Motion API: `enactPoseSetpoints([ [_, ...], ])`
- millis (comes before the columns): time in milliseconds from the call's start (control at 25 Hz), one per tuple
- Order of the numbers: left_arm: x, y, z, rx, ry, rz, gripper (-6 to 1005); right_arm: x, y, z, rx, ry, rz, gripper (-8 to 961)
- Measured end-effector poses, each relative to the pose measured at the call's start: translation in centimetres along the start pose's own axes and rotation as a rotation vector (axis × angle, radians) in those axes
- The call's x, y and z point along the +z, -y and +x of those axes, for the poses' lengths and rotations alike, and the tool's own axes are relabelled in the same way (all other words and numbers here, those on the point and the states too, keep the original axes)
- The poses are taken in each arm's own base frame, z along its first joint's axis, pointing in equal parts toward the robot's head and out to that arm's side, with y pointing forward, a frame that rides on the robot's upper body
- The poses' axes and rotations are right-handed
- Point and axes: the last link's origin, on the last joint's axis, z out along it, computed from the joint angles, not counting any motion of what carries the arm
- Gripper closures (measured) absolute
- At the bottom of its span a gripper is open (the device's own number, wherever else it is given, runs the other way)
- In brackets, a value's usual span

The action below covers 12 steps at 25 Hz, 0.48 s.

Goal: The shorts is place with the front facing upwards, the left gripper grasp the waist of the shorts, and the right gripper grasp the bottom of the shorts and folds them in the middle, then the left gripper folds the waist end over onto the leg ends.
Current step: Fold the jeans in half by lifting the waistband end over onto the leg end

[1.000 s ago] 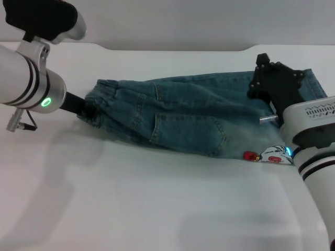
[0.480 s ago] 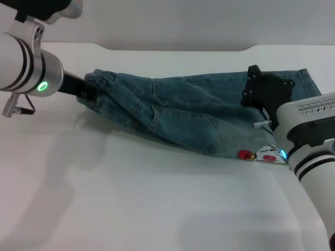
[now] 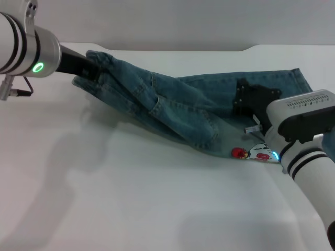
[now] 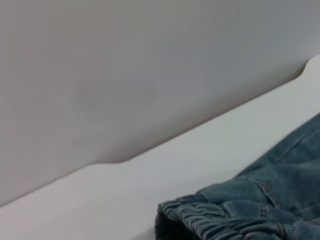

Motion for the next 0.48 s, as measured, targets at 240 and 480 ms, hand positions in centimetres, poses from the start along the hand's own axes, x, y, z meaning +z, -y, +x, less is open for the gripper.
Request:
enactPoseSetpoints([
  [240, -0.8, -0.2, 0.4, 0.008, -0.03, 0.003, 928, 0.5, -0.3, 0.1, 0.009, -0.031, -0.022, 954],
  [480, -1.1, -0.4, 0.5, 0.02, -0.043, -0.002, 928, 1.4, -1.2, 0.1, 0.014, -0.088, -0.067, 954],
])
